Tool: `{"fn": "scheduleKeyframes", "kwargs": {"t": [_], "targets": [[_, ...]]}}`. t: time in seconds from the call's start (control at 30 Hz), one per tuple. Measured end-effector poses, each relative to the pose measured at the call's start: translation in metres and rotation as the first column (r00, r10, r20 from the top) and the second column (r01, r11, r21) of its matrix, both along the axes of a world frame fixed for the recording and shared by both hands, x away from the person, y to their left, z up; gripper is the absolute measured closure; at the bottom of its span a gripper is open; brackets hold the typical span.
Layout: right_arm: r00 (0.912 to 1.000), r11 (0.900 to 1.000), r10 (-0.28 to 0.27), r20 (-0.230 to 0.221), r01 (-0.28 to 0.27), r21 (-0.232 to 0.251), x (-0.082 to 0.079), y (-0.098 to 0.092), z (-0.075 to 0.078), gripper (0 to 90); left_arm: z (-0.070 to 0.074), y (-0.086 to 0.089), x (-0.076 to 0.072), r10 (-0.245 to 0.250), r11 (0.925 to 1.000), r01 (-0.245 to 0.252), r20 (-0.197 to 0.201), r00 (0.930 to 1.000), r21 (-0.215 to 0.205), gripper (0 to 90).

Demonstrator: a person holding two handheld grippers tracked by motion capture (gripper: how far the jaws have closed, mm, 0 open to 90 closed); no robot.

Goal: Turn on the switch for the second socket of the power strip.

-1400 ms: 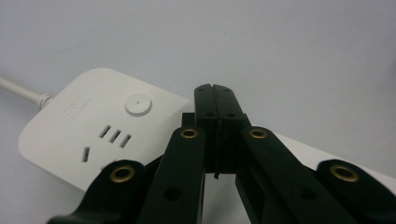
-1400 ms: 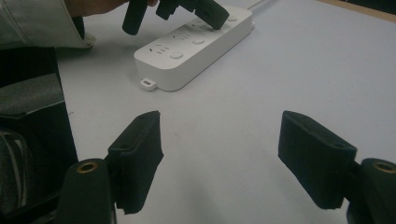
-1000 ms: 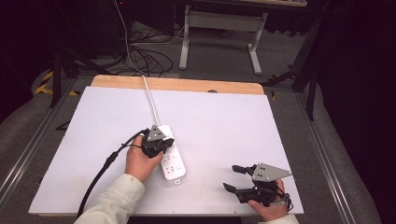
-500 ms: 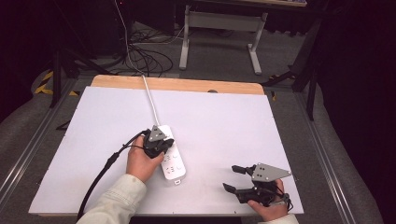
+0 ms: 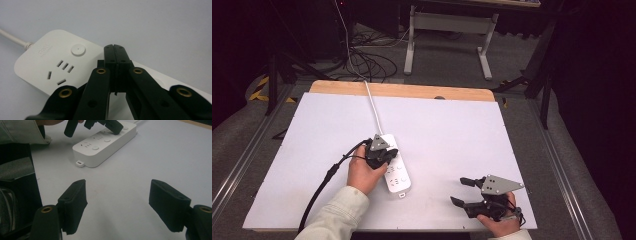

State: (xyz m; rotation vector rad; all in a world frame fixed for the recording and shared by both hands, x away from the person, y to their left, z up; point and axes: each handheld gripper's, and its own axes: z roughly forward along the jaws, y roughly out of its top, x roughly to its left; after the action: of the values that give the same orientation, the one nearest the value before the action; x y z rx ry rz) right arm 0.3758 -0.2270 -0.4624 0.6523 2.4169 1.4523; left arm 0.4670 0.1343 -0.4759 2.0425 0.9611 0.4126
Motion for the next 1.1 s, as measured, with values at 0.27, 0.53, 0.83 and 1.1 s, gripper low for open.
{"fn": "scheduleKeyframes", "kwargs": {"t": [0.27, 0.53, 0.83, 1.1], "targets": [[1.0000, 1.000, 0.003, -0.002, -0.003, 0.000, 0.000, 0.000, -0.001, 30.4, -0.001, -0.001, -0.002, 0.003, 1.0000, -0.003, 0.003, 1.0000, 0.009, 90.0], [1.0000, 1.000, 0.002, -0.003, -0.002, 0.001, 0.001, 0.000, -0.001, 30.4, 0.001, 0.001, 0.003, -0.006, 0.9996, 0.006, 0.002, 1.0000, -0.029, 90.0], [1.0000, 1.000, -0.002, -0.003, 0.002, -0.001, 0.001, 0.000, -0.001, 30.4, 0.015, 0.006, -0.001, -0.012, 0.9992, 0.012, -0.002, 0.9999, -0.038, 90.0], [1.0000, 1.000, -0.003, -0.004, 0.003, 0.000, 0.001, 0.000, -0.001, 30.4, 0.036, 0.005, -0.008, -0.038, 0.9988, 0.039, 0.025, 0.9989, -0.028, 89.9]]}}
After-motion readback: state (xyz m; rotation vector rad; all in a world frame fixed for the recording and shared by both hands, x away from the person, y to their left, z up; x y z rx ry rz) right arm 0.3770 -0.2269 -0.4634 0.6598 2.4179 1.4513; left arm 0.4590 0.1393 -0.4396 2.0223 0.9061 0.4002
